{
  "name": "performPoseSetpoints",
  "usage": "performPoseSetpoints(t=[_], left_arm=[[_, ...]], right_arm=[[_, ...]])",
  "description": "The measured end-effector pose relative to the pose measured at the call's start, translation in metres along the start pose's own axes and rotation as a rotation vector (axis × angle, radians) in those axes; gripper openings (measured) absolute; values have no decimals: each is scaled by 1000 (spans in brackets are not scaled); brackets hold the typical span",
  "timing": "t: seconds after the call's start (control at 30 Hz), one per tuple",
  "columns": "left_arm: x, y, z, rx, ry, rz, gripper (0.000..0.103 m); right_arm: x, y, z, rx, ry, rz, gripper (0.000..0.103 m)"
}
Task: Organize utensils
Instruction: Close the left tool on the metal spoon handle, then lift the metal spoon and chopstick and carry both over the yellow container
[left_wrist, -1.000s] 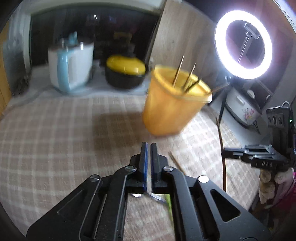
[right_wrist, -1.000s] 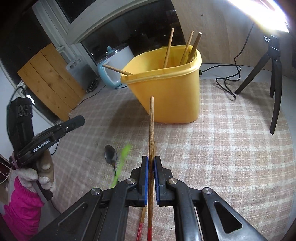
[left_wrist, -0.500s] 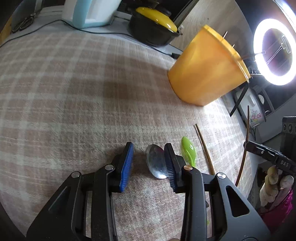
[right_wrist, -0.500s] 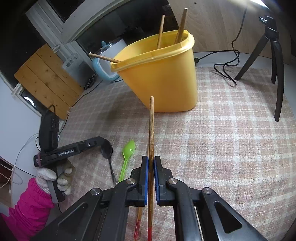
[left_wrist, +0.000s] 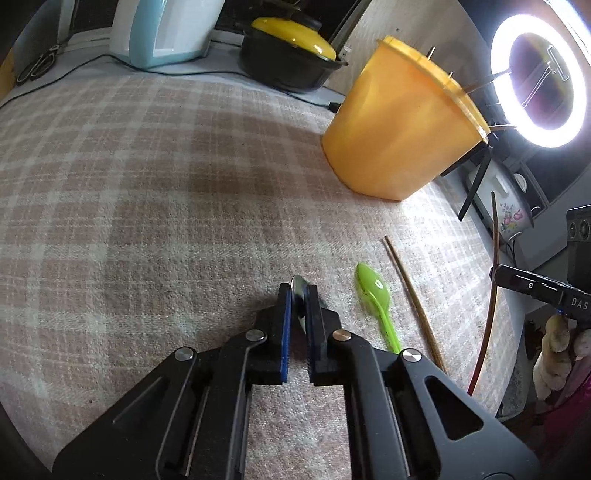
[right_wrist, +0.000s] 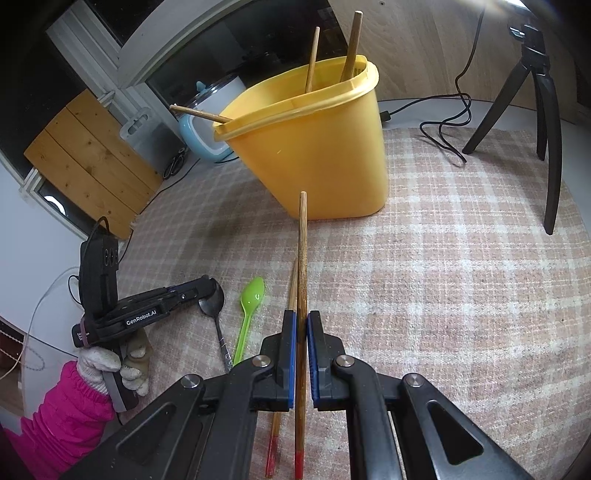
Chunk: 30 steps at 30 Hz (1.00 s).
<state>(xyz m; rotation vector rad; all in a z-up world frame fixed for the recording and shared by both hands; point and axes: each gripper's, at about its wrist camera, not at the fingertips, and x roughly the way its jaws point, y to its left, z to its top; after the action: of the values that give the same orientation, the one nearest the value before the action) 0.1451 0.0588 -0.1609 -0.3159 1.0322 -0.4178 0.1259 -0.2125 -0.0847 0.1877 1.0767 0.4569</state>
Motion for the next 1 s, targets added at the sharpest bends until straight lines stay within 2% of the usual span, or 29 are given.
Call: performPoseSetpoints(t=[0.53, 1.0], left_arm=[[-103, -40, 31, 143, -259, 35, 0], [-165, -58, 88, 216, -460, 22, 0]], right_arm=[[-47, 12, 11, -28, -143, -6, 3], [-94, 46, 43, -93, -365, -27, 3]])
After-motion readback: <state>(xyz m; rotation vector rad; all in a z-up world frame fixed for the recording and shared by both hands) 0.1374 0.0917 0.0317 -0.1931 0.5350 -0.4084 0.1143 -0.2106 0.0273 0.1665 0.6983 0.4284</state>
